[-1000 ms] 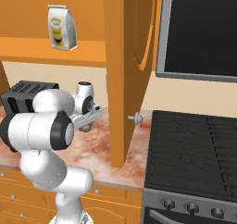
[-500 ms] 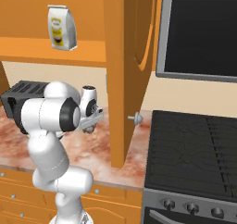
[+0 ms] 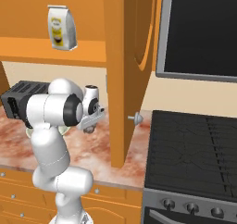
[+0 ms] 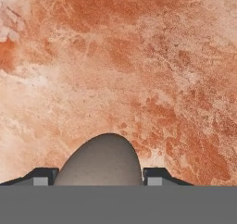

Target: Pick the egg and butter from the fridge and place them by the bowl for mixing.

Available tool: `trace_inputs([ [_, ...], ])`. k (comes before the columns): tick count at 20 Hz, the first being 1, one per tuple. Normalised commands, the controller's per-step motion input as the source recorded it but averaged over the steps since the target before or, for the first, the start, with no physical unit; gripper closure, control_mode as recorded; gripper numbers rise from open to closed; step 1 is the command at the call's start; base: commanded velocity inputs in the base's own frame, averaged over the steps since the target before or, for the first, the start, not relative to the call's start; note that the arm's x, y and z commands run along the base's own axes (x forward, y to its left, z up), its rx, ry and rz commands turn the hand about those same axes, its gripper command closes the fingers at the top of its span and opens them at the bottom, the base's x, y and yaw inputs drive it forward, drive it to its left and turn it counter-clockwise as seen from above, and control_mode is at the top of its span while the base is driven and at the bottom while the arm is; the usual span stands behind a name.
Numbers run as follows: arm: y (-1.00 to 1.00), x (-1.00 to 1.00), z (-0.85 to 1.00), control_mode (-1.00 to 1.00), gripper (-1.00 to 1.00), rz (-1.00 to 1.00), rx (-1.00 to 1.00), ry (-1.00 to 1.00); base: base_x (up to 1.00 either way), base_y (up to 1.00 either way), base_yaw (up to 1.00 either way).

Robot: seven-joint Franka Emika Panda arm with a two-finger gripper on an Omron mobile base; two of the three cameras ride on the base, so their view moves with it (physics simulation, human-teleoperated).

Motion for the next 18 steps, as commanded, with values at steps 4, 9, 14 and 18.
trace_inputs([
  [4,0.00,0.00,0.00,-1.00,-1.00,0.00,0.00,0.00,0.00,0.00,0.00],
  [9,0.00,-0.02,0.07,-1.00,-1.00,0.00,0.00,-0.01,0.00,0.00,0.00],
  [14,0.08,-0.11,0.43,-1.00,-1.00,0.00,0.00,-0.04,0.00,0.00,0.00],
  [18,0.00,-0.44,0.72,-1.00,-1.00,0.00,-0.01,-0.01,0.00,0.00,0.00],
])
